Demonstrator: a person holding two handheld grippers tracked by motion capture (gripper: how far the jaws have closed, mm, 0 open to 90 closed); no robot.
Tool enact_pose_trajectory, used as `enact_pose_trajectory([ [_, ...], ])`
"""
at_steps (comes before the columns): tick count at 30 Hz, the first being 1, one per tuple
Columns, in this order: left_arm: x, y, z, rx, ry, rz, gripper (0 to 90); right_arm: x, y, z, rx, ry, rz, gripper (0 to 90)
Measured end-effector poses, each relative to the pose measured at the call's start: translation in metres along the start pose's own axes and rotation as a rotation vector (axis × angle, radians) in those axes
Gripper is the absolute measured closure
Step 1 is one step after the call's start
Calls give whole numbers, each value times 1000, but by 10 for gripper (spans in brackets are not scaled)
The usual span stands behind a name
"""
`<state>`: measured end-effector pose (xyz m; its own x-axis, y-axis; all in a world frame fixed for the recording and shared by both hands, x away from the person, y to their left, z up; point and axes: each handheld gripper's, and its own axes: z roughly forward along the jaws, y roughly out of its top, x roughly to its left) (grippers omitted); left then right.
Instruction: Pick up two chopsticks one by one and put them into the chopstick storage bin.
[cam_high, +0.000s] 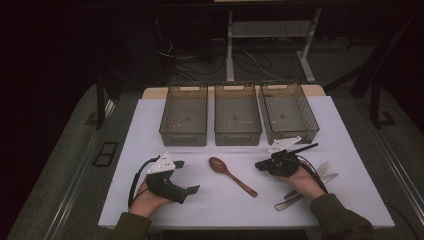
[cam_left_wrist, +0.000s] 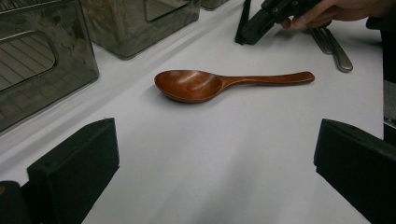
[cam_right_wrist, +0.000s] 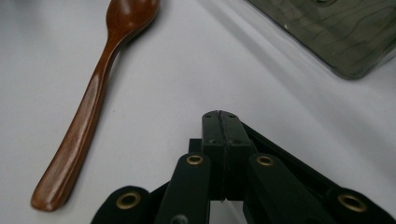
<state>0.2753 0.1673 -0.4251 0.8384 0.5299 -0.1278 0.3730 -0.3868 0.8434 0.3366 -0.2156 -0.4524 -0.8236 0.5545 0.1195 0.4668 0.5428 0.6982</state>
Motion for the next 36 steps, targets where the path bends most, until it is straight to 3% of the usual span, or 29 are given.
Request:
enact_pose_trajectory([
  [8,0,0,0,0,-1,0,0,-4,3,1,-3,-6,4,887],
  [12,0,0,0,1,-1,2,0,-9,5,-13,-43,-21,17,881],
  [19,0,0,0,0,-2,0,0,-38,-5,-47,-49,-135,77,881],
  [22,0,0,0,0,-2,0,0,-48,-10,-54,-40,-149,95,856],
  [23,0,0,0,-1,-2,0,0,-55,-13,-58,-24,-142,96,791],
  [24,0,0,0,-1,-2,0,0,-55,-13,-58,-24,-142,96,791],
  [26,0,0,1,0,-3,-1,0,-65,-15,-59,0,-86,62,716],
  [27,0,0,1,2,-4,-2,0,-65,-15,-59,0,-86,62,716],
  [30,0,0,1,2,-5,-2,0,-67,-9,-53,32,-16,4,708],
  [36,1,0,1,-1,-6,-4,0,-69,-3,-41,93,11,-58,708],
])
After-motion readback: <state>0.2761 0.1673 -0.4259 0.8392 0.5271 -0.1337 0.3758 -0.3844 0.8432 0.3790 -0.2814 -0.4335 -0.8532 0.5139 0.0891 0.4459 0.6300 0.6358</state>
